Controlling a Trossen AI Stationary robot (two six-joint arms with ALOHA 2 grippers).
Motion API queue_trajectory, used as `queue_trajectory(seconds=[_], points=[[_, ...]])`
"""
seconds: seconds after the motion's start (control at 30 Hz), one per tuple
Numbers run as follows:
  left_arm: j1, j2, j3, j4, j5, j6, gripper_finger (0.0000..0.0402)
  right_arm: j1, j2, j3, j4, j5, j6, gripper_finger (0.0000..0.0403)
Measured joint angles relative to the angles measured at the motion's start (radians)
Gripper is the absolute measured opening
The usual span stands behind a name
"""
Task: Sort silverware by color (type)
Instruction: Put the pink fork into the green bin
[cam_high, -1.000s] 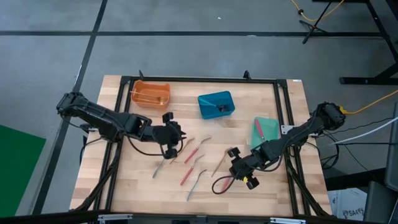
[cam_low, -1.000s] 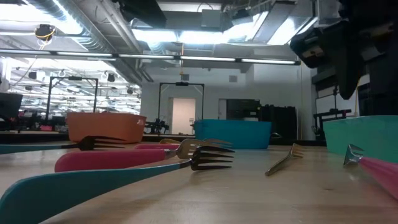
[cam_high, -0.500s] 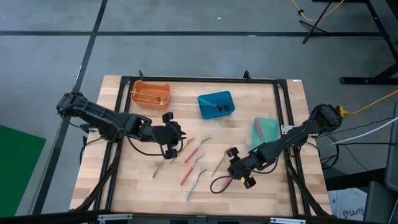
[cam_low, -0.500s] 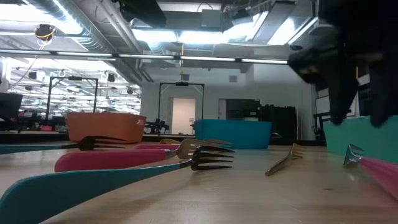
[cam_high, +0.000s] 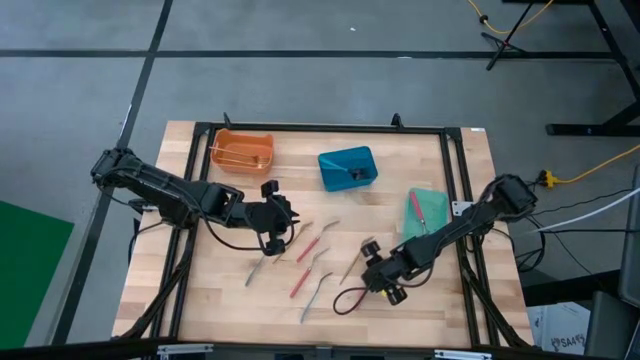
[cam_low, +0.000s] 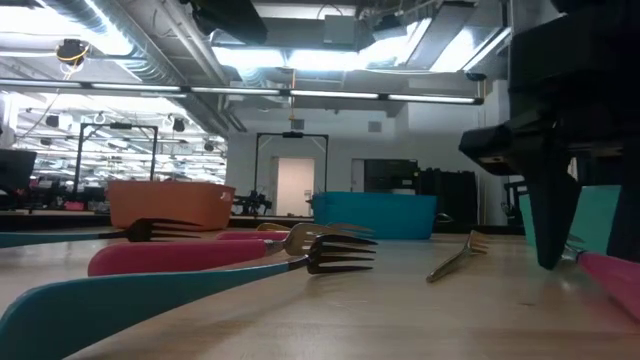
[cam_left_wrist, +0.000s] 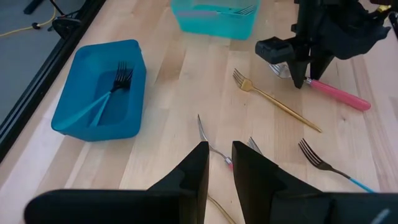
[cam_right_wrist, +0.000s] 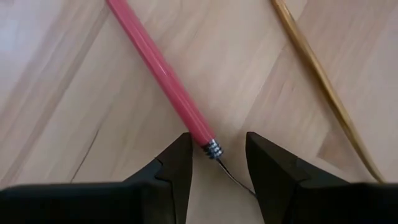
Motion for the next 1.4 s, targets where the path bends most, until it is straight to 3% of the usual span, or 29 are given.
queue_trajectory(seconds=[0.57,1.0,1.4], points=[[0.0,0.0,0.0,0.0,0.001,0.0,0.0064,0.0,0.023,0.003,0.004,0.006,0.0,0.0134],[0.0,0.0,0.0,0.0,0.001,0.0,0.0064,0.001,0.023,0.002,-0.001,0.004,0.01,0.001],[0.0,0.0,0.0,0.0,0.001,0.0,0.0064,0.041,-0.078,-0.002,-0.022,0.041,0.179,0.0007]])
